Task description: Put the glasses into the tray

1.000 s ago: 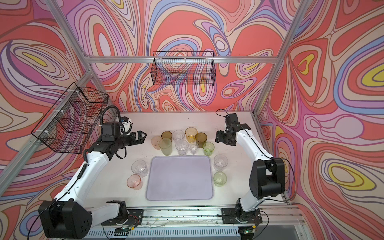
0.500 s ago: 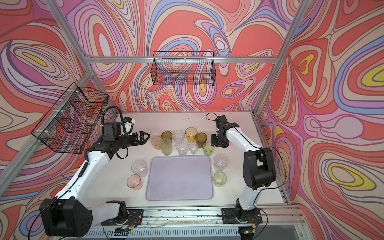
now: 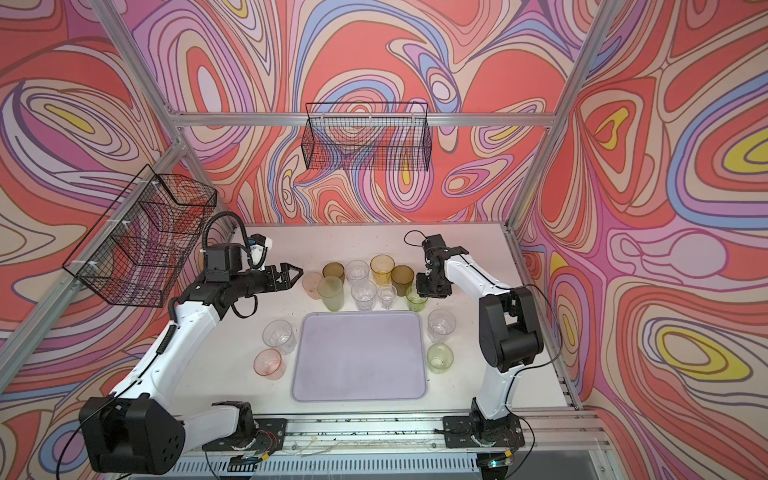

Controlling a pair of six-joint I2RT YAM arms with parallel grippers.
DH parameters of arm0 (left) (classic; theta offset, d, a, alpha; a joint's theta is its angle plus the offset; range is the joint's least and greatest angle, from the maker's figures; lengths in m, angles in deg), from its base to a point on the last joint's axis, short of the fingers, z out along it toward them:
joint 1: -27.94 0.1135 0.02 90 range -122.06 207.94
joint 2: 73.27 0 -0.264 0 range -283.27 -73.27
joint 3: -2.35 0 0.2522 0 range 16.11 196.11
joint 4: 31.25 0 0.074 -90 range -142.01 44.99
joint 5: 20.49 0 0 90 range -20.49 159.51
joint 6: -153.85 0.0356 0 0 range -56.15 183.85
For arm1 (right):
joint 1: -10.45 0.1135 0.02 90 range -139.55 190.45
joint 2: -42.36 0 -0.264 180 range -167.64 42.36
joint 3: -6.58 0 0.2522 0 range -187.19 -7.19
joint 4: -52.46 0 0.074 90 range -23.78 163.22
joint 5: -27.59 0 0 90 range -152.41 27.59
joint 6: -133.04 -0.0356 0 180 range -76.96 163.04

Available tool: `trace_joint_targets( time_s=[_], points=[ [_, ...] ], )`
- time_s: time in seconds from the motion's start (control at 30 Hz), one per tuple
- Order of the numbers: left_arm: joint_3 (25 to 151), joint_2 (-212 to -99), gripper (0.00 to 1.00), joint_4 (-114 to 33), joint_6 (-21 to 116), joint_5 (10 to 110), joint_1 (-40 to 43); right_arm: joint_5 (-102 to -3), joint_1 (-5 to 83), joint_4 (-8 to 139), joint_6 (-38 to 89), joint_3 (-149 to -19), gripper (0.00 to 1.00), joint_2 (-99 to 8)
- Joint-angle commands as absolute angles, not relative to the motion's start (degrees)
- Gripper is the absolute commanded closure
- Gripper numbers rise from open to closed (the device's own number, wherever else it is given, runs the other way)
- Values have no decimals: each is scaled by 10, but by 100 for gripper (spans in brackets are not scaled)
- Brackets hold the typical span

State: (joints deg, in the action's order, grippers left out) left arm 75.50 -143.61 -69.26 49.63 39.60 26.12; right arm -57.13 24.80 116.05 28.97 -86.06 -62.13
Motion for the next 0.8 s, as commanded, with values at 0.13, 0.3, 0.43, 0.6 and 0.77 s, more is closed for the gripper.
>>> trace_joint_targets(
  time_s=[0.13,0.3,0.43,0.6,0.77],
  points=[
    [760,-1442,4,-683,490,379,262,-587,255,1166,291,-874,66,-626],
    [760,-1442,4,-682,489,380,262,-592,257,1169,291,-874,74,-623],
    [759,-1442,4,-681,488,379,262,-597,257,1176,293,-876,82,-623],
    [759,-1443,3,-681,489,377,262,-602,257,1184,297,-881,90,-621],
    [758,-1442,3,-683,490,379,262,-605,257,1195,298,-887,96,-616]
  ],
)
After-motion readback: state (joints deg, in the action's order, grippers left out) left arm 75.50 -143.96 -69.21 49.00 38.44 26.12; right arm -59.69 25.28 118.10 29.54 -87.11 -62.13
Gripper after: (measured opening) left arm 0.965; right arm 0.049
